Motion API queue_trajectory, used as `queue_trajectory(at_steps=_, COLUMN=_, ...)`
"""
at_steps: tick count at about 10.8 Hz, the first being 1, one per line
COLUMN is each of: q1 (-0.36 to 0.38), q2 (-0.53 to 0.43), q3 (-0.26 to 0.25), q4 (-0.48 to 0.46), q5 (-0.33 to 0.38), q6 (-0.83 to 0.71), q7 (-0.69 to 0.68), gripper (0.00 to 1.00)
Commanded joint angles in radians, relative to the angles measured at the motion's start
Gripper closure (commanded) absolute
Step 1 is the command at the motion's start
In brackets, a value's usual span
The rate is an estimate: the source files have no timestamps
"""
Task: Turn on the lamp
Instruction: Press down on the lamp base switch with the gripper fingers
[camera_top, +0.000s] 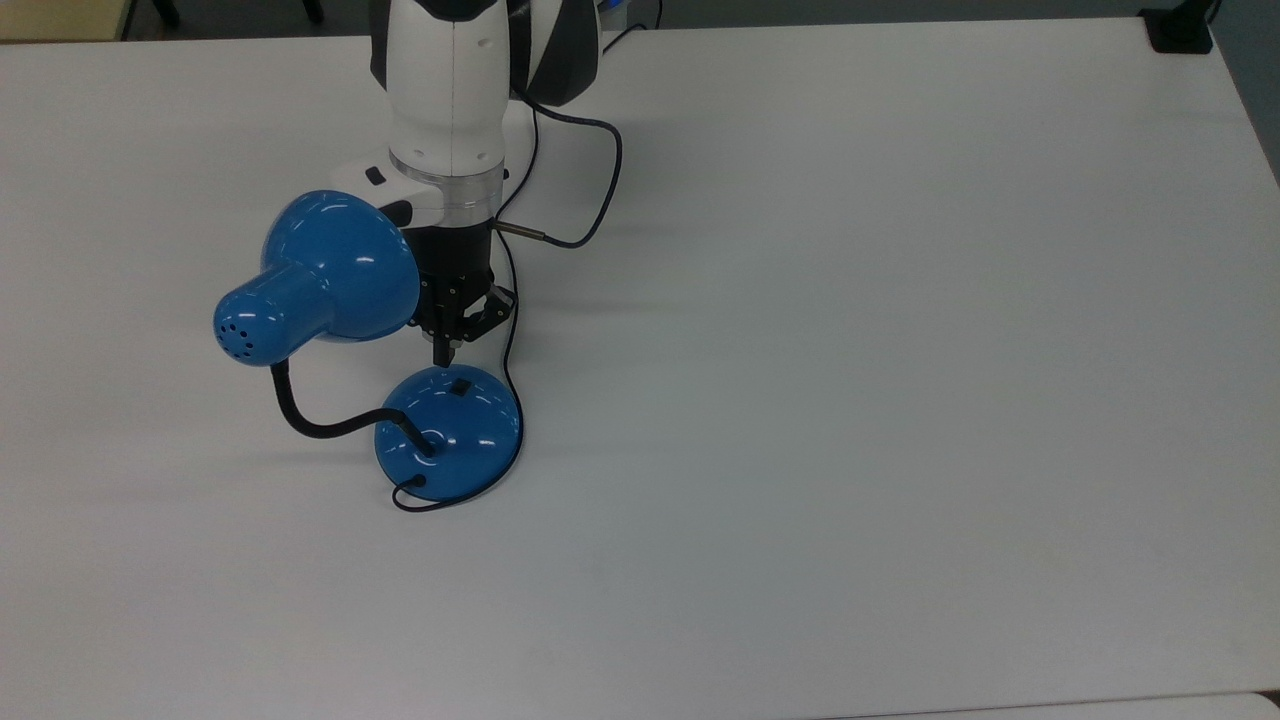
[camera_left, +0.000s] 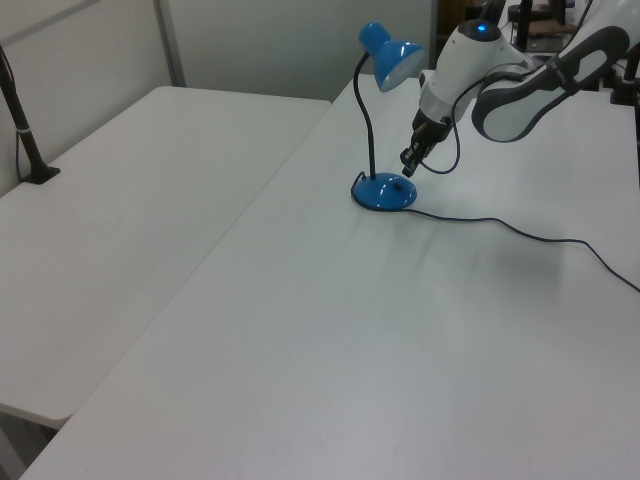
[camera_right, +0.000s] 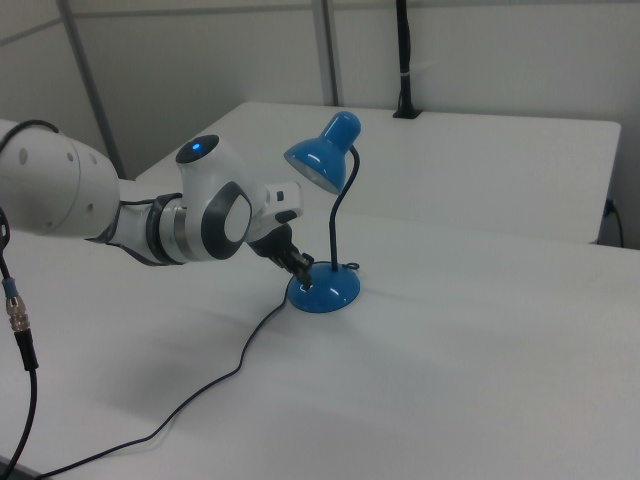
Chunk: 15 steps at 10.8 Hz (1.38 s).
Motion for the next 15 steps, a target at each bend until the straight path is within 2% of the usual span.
queue_trajectory(at_steps=1, q1=0.007, q2=0.048, q3=-0.003, q4=0.040, q5=-0.033, q6=0.069, q7=0.038, gripper=1.00)
queue_trajectory(at_steps=7, q1=0.014, q2=0.085, q3=-0.001, q4=0.041, q5=-0.059, q6=0.113, q7=0.038, gripper=1.00)
queue_trajectory(at_steps=11, q1=0.012, q2=0.125, q3=-0.003, q4=0.084, q5=-0.073, q6=0.113, q7=0.038, gripper=1.00)
queue_trajectory(at_steps=15, q1=0.009, q2=0.111, q3=-0.001, q4=0.078, q5=-0.088, q6=0.105, q7=0.037, gripper=1.00)
